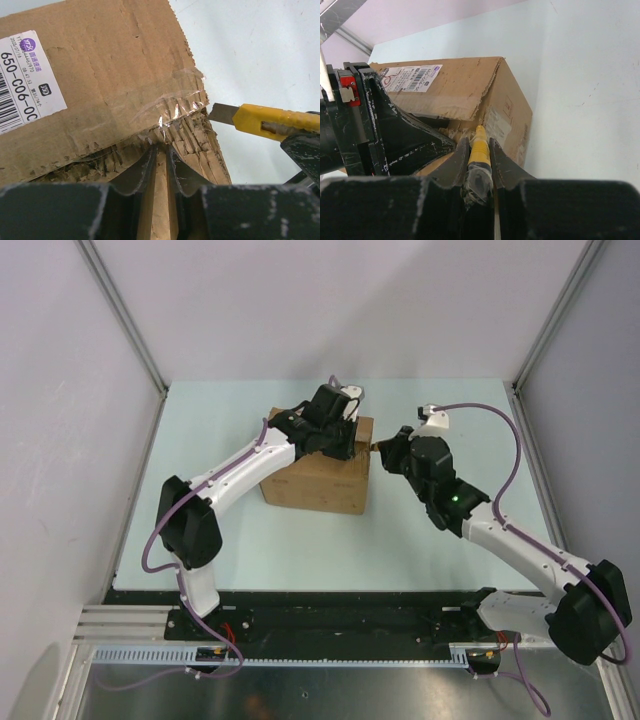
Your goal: Unpack the express box
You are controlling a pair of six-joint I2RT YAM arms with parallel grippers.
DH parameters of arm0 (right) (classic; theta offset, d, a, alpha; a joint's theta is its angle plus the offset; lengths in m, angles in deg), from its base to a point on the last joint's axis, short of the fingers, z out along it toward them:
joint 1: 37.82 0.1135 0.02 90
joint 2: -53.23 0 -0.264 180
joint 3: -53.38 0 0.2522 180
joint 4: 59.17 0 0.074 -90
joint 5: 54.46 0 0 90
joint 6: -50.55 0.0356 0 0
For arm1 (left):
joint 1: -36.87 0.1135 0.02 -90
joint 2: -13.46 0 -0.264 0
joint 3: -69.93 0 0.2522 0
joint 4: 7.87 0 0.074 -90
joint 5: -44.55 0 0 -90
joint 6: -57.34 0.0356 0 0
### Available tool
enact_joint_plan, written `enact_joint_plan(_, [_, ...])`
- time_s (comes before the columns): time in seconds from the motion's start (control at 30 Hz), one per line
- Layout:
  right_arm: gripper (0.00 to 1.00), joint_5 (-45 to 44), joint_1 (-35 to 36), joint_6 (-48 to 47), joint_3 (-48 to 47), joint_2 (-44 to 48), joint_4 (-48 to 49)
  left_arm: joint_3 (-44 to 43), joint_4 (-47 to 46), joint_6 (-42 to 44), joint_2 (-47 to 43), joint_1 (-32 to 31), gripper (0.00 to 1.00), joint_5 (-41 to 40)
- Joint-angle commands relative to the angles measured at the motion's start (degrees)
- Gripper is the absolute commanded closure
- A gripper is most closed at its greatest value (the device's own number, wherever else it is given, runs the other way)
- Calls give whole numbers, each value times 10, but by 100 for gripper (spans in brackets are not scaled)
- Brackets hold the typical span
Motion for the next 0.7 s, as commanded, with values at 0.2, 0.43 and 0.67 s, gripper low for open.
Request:
enact_joint_plan(0.2, [100,-4,6,5,-31,-13,32,-2,47,7,19,10,80,-40])
enact_joint_plan(0.43, [100,-21,6,3,-37,-16,33,-5,47,9,21,10,80,-40])
enact_joint_plan(0.67, [100,-27,7,6,-40,-37,34,-8,48,11,22,10,80,-40])
